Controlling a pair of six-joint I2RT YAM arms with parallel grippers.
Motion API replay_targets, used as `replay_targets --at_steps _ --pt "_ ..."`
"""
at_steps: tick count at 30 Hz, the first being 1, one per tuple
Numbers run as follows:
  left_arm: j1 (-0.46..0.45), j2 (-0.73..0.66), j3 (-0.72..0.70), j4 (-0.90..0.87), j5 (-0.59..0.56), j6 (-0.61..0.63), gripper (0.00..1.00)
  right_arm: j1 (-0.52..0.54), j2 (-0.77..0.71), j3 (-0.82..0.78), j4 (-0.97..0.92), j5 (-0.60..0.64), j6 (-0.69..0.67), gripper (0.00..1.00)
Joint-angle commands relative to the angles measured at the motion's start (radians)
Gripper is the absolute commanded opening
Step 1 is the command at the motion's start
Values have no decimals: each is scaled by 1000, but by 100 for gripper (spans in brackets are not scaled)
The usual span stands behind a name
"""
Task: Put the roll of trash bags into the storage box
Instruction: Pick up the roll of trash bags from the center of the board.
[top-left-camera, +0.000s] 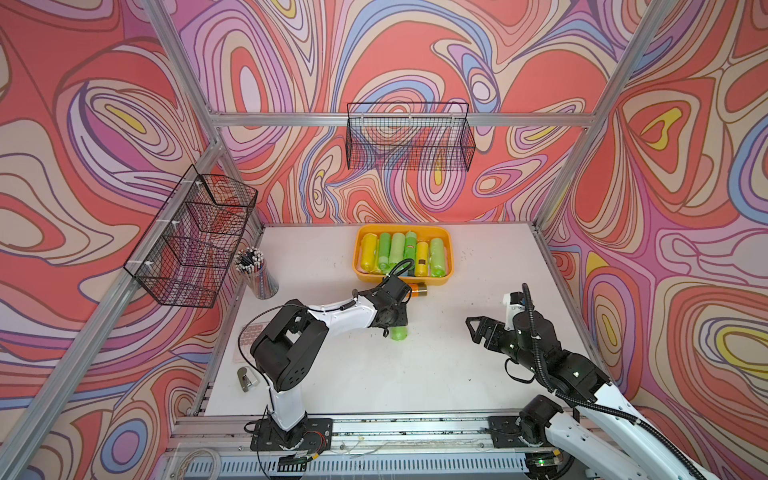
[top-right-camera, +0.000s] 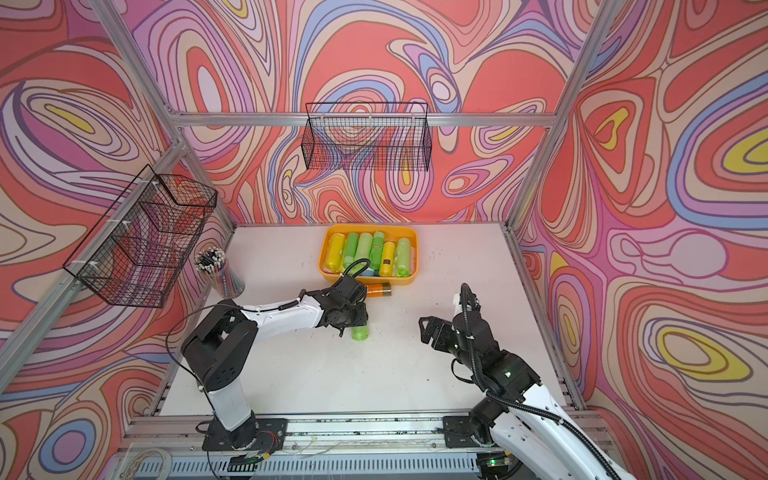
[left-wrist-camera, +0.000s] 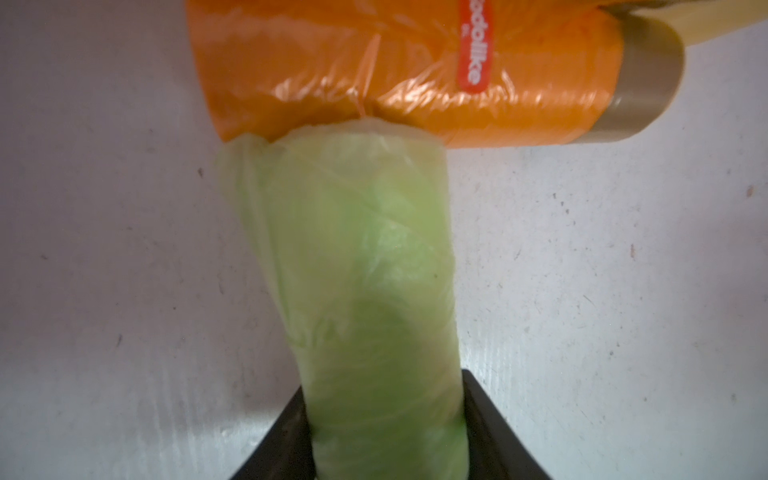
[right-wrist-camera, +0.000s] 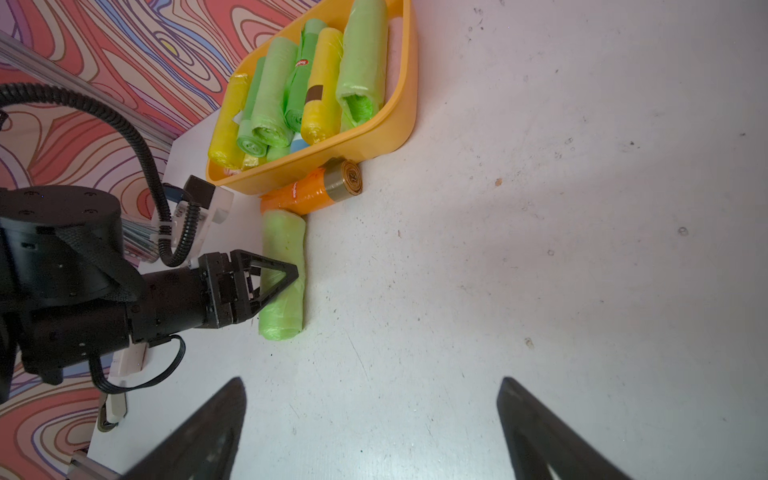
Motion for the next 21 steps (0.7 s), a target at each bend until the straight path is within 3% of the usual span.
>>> replay_targets --at_steps 1,11,21 --pt "4 -15 14 0 23 3 45 -1 2 -7 20 -12 9 96" --pt "3 -65 19 1 29 9 38 -1 32 -17 55 -28 13 96" --pt "2 -106 39 -18 26 25 37 0 43 -21 88 -57 18 96"
